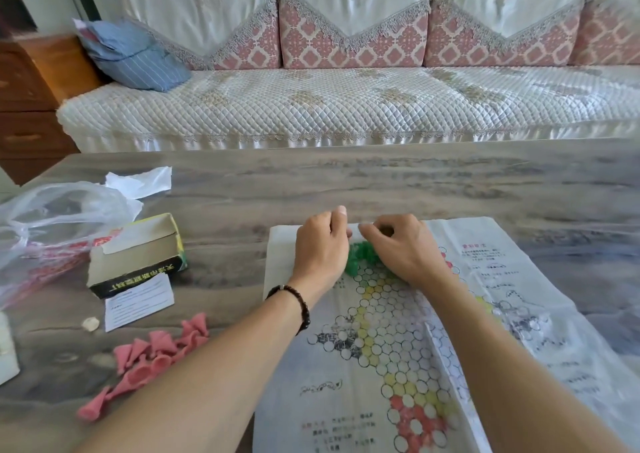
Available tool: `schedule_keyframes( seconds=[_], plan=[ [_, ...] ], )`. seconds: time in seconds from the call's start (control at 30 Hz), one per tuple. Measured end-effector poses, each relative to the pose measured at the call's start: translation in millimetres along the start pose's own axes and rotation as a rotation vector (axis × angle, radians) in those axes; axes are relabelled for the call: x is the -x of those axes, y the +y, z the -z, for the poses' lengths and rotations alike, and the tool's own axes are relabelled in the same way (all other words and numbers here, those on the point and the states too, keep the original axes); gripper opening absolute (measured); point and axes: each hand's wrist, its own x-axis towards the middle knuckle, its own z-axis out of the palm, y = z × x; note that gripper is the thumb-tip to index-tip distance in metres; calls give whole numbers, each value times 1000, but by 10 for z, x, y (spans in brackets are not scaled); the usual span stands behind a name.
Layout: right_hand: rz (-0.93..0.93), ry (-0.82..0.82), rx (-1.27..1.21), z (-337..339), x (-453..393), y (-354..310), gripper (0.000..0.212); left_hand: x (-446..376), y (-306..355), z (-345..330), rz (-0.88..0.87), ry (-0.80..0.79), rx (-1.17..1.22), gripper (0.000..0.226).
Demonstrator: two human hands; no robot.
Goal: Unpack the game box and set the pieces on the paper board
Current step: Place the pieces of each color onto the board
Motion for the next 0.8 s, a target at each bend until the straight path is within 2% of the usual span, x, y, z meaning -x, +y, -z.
schedule_keyframes(
  seconds=[0.07,0.2,0.3,0.4,0.43,0.47,0.6,0.7,0.8],
  plan=[
    [-48,-48,-83,101,6,-34,51,-14,15,56,22,-59,54,47],
    [-101,-142,-160,292,84,-68,45,-57,1,212,7,-209,40,39],
    [-73,-107,-98,398,138,-62,46,-64,8,368,-77,-304,-153,33],
    [-42,-70,-38,493,185,-5,39,-64,-4,535,-163,-281,-474,25],
    [-28,-93,1,524,202,8,34,-58,-1,586,-159,-295,-550,29],
    [-22,-141,48,544,220,15,38,-49,3,632,-140,-341,-596,39],
    [-35,-371,166,544,282,-7,83,-9,66,675,-75,-634,-625,88],
    [5,-387,287,467,292,-55,99,-24,95,587,-74,-677,-601,97],
    [32,-347,346,382,262,-64,95,-92,103,450,-56,-683,-487,92]
  ],
)
